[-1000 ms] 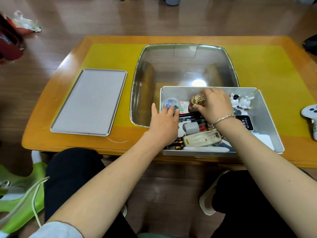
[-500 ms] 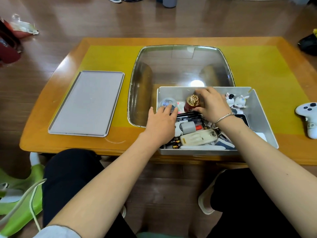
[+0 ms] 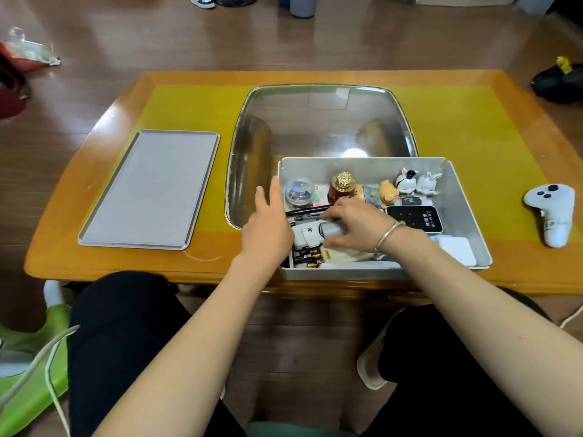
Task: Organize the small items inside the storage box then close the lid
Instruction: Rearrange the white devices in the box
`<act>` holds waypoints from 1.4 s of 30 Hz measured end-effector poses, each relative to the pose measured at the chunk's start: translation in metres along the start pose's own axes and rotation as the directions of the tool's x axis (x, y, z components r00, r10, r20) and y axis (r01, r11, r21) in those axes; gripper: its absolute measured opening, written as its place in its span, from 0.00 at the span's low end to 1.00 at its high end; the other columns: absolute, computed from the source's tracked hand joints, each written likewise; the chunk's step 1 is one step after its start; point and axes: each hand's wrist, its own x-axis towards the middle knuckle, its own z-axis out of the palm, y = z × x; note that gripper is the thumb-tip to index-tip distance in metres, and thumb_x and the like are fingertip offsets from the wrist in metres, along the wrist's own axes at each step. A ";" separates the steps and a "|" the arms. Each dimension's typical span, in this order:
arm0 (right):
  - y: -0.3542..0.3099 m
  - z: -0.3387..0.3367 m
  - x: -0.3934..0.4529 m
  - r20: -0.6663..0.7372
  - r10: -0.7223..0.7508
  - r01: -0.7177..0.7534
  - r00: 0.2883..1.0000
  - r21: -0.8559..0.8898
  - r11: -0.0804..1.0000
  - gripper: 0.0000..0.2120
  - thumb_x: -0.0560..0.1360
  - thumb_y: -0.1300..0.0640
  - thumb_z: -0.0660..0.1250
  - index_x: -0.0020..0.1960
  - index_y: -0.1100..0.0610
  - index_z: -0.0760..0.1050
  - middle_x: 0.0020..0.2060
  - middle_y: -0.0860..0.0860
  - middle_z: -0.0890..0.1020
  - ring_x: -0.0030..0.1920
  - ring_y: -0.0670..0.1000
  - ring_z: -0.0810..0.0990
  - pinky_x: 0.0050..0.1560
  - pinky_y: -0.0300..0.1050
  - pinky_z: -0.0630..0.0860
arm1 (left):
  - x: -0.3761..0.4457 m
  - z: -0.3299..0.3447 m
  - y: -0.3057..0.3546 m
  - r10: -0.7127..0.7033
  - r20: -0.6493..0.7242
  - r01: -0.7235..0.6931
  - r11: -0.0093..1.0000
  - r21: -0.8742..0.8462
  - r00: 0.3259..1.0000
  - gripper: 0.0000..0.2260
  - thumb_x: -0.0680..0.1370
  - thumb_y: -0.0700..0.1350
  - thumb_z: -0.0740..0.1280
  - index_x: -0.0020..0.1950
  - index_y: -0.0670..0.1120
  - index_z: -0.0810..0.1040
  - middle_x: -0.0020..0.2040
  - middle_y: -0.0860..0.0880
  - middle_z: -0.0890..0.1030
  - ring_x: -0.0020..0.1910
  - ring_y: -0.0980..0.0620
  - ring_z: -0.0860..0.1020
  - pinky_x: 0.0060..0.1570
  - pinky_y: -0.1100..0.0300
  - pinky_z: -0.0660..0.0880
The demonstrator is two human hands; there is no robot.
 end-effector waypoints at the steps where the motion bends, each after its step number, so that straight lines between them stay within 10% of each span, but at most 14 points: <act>1: -0.002 0.002 0.002 0.012 0.014 -0.014 1.000 0.001 1.000 0.29 0.68 0.41 0.71 0.65 0.54 0.72 0.55 0.54 0.74 0.57 0.54 0.71 0.59 0.49 0.69 | 0.000 0.000 0.000 -0.019 0.029 0.018 1.000 0.012 0.999 0.36 0.78 0.39 0.61 0.78 0.48 0.42 0.71 0.38 0.66 0.54 0.40 0.77 0.44 0.50 0.72; 4: -0.003 0.003 0.007 0.021 0.045 -0.046 0.999 0.072 0.996 0.28 0.66 0.43 0.74 0.61 0.54 0.72 0.51 0.53 0.71 0.52 0.52 0.71 0.55 0.47 0.71 | 0.001 0.001 0.001 -0.033 0.044 0.032 0.999 0.030 0.998 0.36 0.78 0.39 0.60 0.78 0.47 0.40 0.53 0.40 0.80 0.39 0.46 0.73 0.38 0.52 0.68; 14: 0.013 -0.019 -0.020 -0.148 0.118 -0.060 0.982 0.348 0.936 0.24 0.65 0.54 0.77 0.58 0.55 0.74 0.52 0.51 0.80 0.53 0.51 0.78 0.52 0.39 0.71 | 0.004 0.004 0.004 -0.021 -0.025 0.022 0.999 0.033 0.999 0.39 0.77 0.37 0.63 0.78 0.48 0.40 0.45 0.44 0.81 0.37 0.46 0.76 0.36 0.53 0.71; 27: 0.098 -0.028 -0.078 -0.238 0.476 -0.354 0.846 0.416 0.837 0.23 0.66 0.59 0.77 0.58 0.58 0.74 0.46 0.55 0.81 0.43 0.51 0.76 0.42 0.39 0.67 | 0.014 -0.003 -0.006 0.013 -0.027 -0.011 0.998 0.067 1.000 0.36 0.79 0.45 0.65 0.78 0.49 0.43 0.57 0.42 0.79 0.48 0.44 0.80 0.46 0.47 0.78; 32: 0.100 -0.022 -0.075 -0.257 0.482 -0.417 0.837 0.269 0.868 0.25 0.65 0.52 0.77 0.59 0.53 0.75 0.52 0.56 0.81 0.55 0.59 0.77 0.55 0.50 0.70 | 0.007 -0.005 0.007 0.190 -0.344 -0.149 0.978 0.143 0.920 0.30 0.74 0.42 0.69 0.73 0.47 0.62 0.67 0.43 0.69 0.64 0.43 0.67 0.60 0.48 0.66; 36: 0.100 -0.024 -0.076 -0.192 0.508 -0.521 0.840 -0.020 0.853 0.23 0.65 0.46 0.75 0.58 0.45 0.73 0.54 0.51 0.80 0.59 0.55 0.73 0.52 0.49 0.60 | 0.009 0.003 0.030 0.416 -0.031 -0.406 0.899 0.162 0.909 0.20 0.76 0.54 0.68 0.66 0.50 0.71 0.61 0.47 0.75 0.60 0.47 0.71 0.57 0.52 0.68; 42: 0.093 -0.018 -0.073 -0.220 0.482 -0.523 0.848 -0.197 0.829 0.15 0.72 0.54 0.67 0.58 0.45 0.76 0.59 0.51 0.75 0.61 0.55 0.69 0.51 0.50 0.59 | 0.014 0.024 0.039 0.379 0.332 -0.455 0.870 0.191 0.864 0.22 0.73 0.61 0.68 0.62 0.51 0.75 0.58 0.49 0.78 0.58 0.47 0.73 0.54 0.53 0.69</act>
